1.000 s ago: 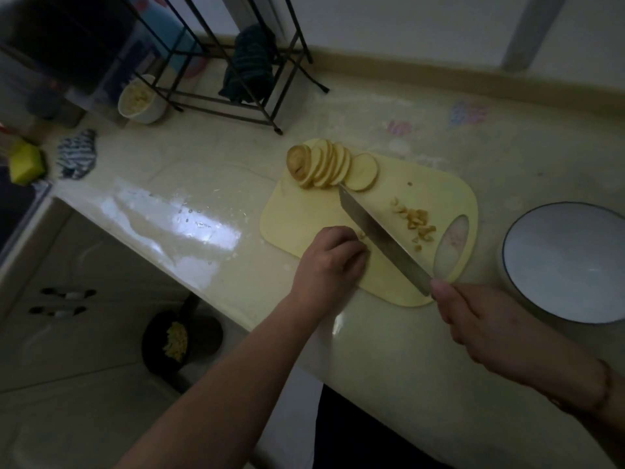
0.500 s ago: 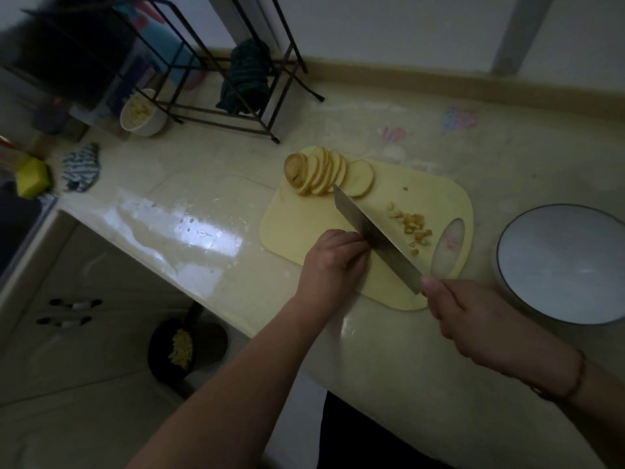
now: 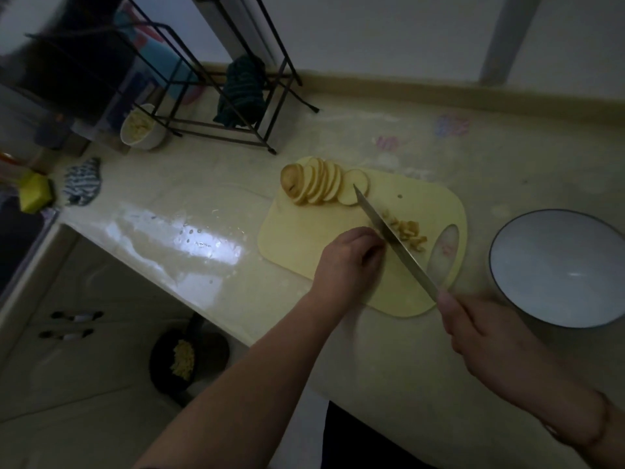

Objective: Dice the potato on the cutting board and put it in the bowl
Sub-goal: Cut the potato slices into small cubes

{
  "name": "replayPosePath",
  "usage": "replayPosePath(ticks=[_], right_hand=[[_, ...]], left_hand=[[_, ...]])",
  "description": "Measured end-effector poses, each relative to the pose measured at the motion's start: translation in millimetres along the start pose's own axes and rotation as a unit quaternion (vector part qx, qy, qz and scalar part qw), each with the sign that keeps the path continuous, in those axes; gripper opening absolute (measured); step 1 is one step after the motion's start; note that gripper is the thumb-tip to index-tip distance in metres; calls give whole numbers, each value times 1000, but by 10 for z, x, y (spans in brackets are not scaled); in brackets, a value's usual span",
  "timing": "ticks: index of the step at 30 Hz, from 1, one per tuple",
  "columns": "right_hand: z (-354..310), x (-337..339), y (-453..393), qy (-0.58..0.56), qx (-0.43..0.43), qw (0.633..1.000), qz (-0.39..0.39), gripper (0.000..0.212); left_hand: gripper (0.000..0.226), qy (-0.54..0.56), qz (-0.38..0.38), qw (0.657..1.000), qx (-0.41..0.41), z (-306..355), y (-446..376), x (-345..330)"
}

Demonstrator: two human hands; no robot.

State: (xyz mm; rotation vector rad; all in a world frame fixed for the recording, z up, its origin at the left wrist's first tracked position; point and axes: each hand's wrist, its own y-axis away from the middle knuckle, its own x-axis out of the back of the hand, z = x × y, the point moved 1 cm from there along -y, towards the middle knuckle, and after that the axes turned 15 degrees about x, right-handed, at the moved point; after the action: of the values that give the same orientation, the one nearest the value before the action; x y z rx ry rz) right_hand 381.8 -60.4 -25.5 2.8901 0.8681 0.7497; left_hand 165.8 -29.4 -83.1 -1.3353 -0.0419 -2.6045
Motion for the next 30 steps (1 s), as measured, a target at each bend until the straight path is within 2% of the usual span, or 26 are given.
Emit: replayPosePath(ticks=[4, 9, 11, 14, 16, 19, 22, 26, 30], right_hand=[[13, -36, -7, 18, 30, 999, 35, 70], [7, -41, 6, 12, 32, 999, 28, 52], [7, -57, 32, 28, 47, 998, 34, 48], [-2, -93, 61, 63, 68, 995, 27, 43], [-20, -102, 75, 112, 87, 990, 14, 40], [-37, -111, 78, 229, 120, 966, 3, 48], [-64, -125, 24, 313, 131, 940, -24, 53], [-95, -183, -59, 378, 121, 916, -59, 52], [-150, -208, -103, 392, 109, 912, -58, 52]], left_hand=[[16, 35, 24, 999, 27, 136, -126, -115], [14, 70, 8, 997, 19, 72, -16, 43], [16, 96, 44, 994, 16, 49, 102, 184], [12, 113, 138, 984, 4, 112, 243, 410], [14, 95, 152, 983, -43, 229, 266, 550], [16, 0, 75, 989, -128, 323, 236, 653], [21, -108, -1, 989, -101, 300, 189, 650], [30, -127, -81, 986, -73, 251, 150, 672], [41, -147, -146, 977, -58, 249, 96, 681]])
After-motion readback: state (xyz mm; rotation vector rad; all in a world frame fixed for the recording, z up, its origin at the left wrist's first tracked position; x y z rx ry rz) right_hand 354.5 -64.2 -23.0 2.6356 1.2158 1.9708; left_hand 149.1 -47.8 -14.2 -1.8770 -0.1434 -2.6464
